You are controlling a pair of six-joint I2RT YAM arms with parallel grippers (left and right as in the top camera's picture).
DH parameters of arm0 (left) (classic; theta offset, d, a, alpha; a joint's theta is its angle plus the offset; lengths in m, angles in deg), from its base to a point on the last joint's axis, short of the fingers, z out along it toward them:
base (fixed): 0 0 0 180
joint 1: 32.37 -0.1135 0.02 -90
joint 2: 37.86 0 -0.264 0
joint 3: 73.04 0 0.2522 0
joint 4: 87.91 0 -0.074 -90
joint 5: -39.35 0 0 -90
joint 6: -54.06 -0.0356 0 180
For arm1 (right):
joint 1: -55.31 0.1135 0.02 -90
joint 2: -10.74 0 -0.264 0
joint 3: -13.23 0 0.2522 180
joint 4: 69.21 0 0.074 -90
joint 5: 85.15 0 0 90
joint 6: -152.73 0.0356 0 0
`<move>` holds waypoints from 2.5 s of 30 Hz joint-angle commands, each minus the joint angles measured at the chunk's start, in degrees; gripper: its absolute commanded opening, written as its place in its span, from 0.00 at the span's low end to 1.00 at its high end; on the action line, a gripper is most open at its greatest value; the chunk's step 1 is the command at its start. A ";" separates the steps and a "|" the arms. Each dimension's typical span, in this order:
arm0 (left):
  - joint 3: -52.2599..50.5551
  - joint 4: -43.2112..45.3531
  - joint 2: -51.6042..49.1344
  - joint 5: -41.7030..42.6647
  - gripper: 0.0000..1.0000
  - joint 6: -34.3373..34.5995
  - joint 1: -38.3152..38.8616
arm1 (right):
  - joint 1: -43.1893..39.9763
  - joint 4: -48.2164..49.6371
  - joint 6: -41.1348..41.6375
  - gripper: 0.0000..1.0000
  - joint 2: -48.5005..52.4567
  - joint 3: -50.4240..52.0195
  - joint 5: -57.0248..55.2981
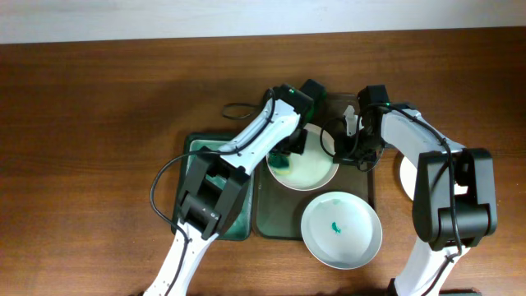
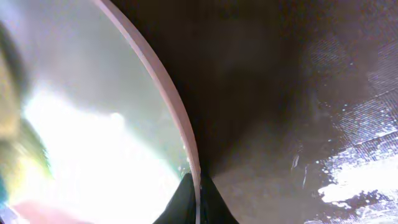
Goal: Clean dirty plates on tray and stack at the side
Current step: 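Scrub the second plate with the sponge held by the left gripper, then carry the second plate with the right gripper and stack it on the first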
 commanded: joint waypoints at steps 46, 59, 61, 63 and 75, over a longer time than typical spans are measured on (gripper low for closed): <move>-54.77 23.19 44.81 5.70 1.00 -2.19 -15.02 | 30.05 -2.58 7.93 0.04 -26.05 0.66 -75.28; -54.77 23.19 44.81 5.70 1.00 -2.16 -15.02 | 41.51 -7.54 10.97 0.04 -26.05 0.66 -91.12; -54.77 23.19 44.81 5.70 1.00 -2.19 -15.02 | 41.51 -7.37 10.97 0.04 -26.05 0.66 -91.10; -54.77 23.19 44.78 5.70 1.00 -2.19 -15.02 | 41.51 -7.37 10.95 0.04 -26.05 0.66 -91.10; -54.77 23.19 44.78 5.70 1.00 -2.19 -15.02 | 42.10 -6.93 9.09 0.04 -25.99 0.61 -92.32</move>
